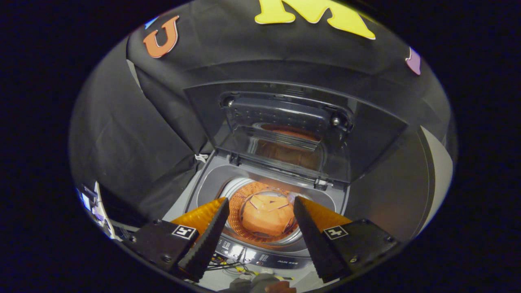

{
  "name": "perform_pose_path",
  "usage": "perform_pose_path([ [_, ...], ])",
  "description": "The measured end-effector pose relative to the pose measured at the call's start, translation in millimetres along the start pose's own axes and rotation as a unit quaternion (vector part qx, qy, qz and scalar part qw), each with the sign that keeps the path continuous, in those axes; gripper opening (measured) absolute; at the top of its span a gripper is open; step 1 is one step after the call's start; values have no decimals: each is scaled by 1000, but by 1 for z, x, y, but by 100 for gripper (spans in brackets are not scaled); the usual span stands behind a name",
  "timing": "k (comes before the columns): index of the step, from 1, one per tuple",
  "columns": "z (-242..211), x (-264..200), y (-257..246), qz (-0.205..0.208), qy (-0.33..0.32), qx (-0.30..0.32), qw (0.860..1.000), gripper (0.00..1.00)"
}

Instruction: Put the clothes into the washing machine and then close the washing machine lid.

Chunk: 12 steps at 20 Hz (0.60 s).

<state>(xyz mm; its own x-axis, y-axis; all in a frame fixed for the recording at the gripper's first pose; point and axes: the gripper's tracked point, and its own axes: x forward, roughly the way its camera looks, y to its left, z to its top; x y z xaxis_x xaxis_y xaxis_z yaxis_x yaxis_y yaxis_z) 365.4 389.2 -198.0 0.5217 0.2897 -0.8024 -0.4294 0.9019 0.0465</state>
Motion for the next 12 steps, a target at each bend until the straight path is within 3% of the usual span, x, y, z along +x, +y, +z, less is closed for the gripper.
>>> perform_pose_path([
  [4, 17, -16, 5, 6, -18, -6, 1000, 98],
  [12, 115, -93, 21, 18, -117, 1, 993, 99],
])
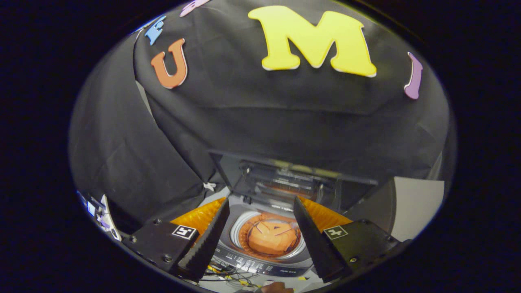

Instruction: Put the clothes into the washing machine and then close the washing machine lid.

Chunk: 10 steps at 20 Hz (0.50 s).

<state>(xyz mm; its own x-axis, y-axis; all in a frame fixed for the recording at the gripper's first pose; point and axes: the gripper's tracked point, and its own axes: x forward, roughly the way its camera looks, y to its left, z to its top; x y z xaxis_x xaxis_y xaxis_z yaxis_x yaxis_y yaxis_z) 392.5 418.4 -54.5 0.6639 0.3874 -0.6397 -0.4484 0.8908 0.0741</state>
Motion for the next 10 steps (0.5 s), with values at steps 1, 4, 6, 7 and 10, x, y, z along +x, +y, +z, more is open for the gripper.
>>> perform_pose_path([
  [1, 13, -3, -1, -5, -9, 0, 1000, 99],
  [4, 37, -8, -6, -25, -22, 4, 999, 98],
  [6, 45, -6, -12, -36, -22, 6, 999, 98],
  [7, 48, -4, -15, -40, -23, 11, 999, 99],
  [10, 45, 3, -16, -45, -25, 35, 998, 99],
])
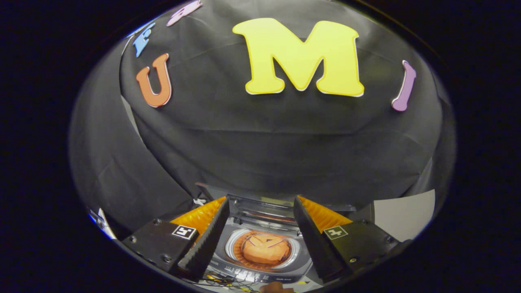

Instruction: Put the clothes into the washing machine and then close the washing machine lid.

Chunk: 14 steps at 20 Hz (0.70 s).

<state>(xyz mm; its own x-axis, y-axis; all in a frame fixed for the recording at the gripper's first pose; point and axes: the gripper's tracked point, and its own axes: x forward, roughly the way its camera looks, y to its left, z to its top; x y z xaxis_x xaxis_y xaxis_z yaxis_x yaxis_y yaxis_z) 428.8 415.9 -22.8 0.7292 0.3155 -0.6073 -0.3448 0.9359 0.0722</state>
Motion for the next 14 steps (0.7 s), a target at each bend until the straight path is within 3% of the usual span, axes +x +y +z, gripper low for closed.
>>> perform_pose_path([
  [7, 1, 40, -24, -25, 16, 65, 997, 99],
  [14, 6, 69, -37, -45, 17, 70, 996, 98],
])
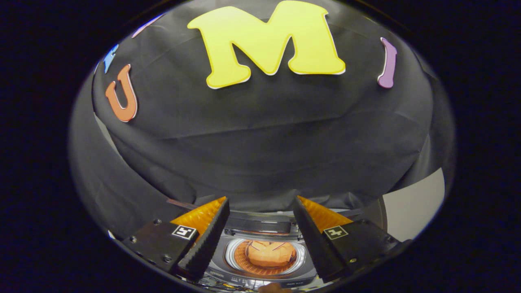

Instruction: Put the clothes into the washing machine and then close the washing machine lid.

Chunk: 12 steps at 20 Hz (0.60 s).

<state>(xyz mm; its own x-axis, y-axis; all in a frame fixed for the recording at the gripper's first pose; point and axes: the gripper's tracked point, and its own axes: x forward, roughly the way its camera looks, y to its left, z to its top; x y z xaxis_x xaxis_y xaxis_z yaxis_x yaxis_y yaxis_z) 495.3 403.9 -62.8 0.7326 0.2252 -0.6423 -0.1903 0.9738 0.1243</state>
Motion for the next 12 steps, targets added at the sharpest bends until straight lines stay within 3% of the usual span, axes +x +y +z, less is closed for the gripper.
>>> perform_pose_path([
  [12, -14, 52, -5, -15, 44, -7, 999, 99],
])
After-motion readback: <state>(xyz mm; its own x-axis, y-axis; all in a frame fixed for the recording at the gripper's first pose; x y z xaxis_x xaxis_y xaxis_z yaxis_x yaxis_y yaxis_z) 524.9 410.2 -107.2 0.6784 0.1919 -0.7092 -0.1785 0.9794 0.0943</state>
